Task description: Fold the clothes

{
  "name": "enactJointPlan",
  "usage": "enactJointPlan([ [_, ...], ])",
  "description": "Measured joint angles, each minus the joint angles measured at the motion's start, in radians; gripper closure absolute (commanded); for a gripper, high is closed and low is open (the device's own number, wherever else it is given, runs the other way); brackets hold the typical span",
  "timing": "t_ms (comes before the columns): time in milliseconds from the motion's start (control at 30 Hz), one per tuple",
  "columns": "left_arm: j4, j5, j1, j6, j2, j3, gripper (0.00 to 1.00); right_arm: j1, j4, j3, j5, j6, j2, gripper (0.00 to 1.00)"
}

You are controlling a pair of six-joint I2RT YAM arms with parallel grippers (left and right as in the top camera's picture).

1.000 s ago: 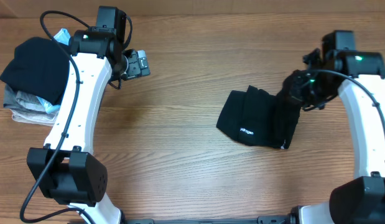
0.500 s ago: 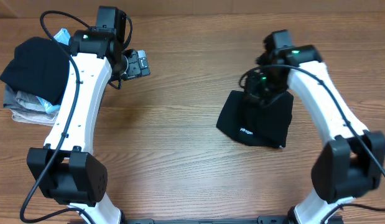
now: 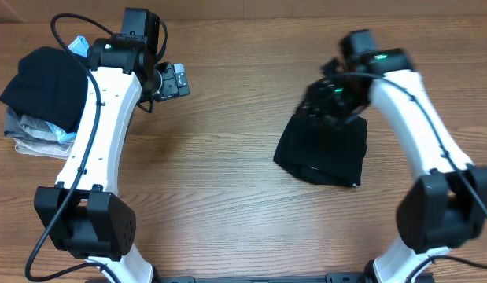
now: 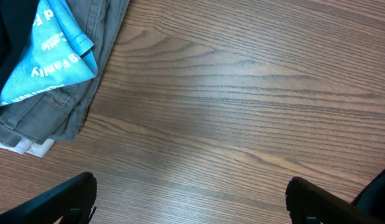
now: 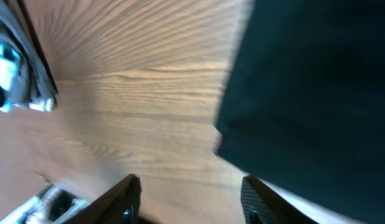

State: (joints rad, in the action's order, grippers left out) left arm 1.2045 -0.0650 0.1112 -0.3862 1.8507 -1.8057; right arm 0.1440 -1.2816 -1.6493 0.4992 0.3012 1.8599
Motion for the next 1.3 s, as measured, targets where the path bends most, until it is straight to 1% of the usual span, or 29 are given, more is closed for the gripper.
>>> enactJointPlan([
  [33, 0.0, 0.0, 0.0, 0.0, 0.0, 0.0, 0.0, -0.032, -0.03, -0.001, 0.005, -0.014, -0.014, 0.62],
  [67, 0.0, 0.0, 0.0, 0.0, 0.0, 0.0, 0.0, -0.055, -0.055, -0.001, 0.009, -0.03, -0.026, 0.75],
  [100, 0.0, 0.0, 0.0, 0.0, 0.0, 0.0, 0.0, -0.087, -0.081, -0.001, 0.012, -0.044, -0.04, 0.91],
  [133, 0.0, 0.0, 0.0, 0.0, 0.0, 0.0, 0.0, -0.11, -0.103, -0.001, 0.016, -0.066, -0.05, 0.96],
  [267, 0.0, 0.0, 0.0, 0.0, 0.0, 0.0, 0.0, -0.143, -0.151, 0.008, 0.021, -0.137, -0.068, 0.96],
  [367, 0.0, 0.0, 0.0, 0.0, 0.0, 0.0, 0.0, -0.138, -0.134, 0.058, 0.024, -0.165, -0.069, 0.96],
  [467, 0.0, 0.0, 0.0, 0.0, 0.0, 0.0, 0.0, -0.136, -0.078, 0.156, 0.027, -0.188, -0.069, 0.96],
  [600, 0.001, 0.0, 0.0, 0.0, 0.0, 0.0, 0.0, -0.137, 0.047, 0.307, 0.043, -0.204, -0.069, 0.96],
  [833, 0.0, 0.0, 0.0, 0.0, 0.0, 0.0, 0.0, -0.137, 0.375, 0.587, 0.08, -0.216, -0.069, 0.96],
  [900, 0.0, 0.0, 0.0, 0.0, 0.0, 0.0, 0.0, -0.137, 0.443, 0.653, 0.089, -0.217, -0.069, 0.96],
  [967, 0.0, 0.0, 0.0, 0.0, 0.0, 0.0, 0.0, -0.137, 0.469, 0.695, 0.1, -0.218, -0.069, 0.96],
  [1067, 0.0, 0.0, 0.0, 0.0, 0.0, 0.0, 0.0, -0.137, 0.465, 0.7, 0.116, -0.223, -0.071, 0.96],
  [1133, 0.0, 0.0, 0.0, 0.0, 0.0, 0.0, 0.0, -0.143, 0.419, 0.673, 0.144, -0.243, -0.073, 0.96],
  [1300, 0.0, 0.0, 0.0, 0.0, 0.0, 0.0, 0.0, -0.2, 0.298, 0.501, 0.211, -0.28, -0.092, 0.96],
])
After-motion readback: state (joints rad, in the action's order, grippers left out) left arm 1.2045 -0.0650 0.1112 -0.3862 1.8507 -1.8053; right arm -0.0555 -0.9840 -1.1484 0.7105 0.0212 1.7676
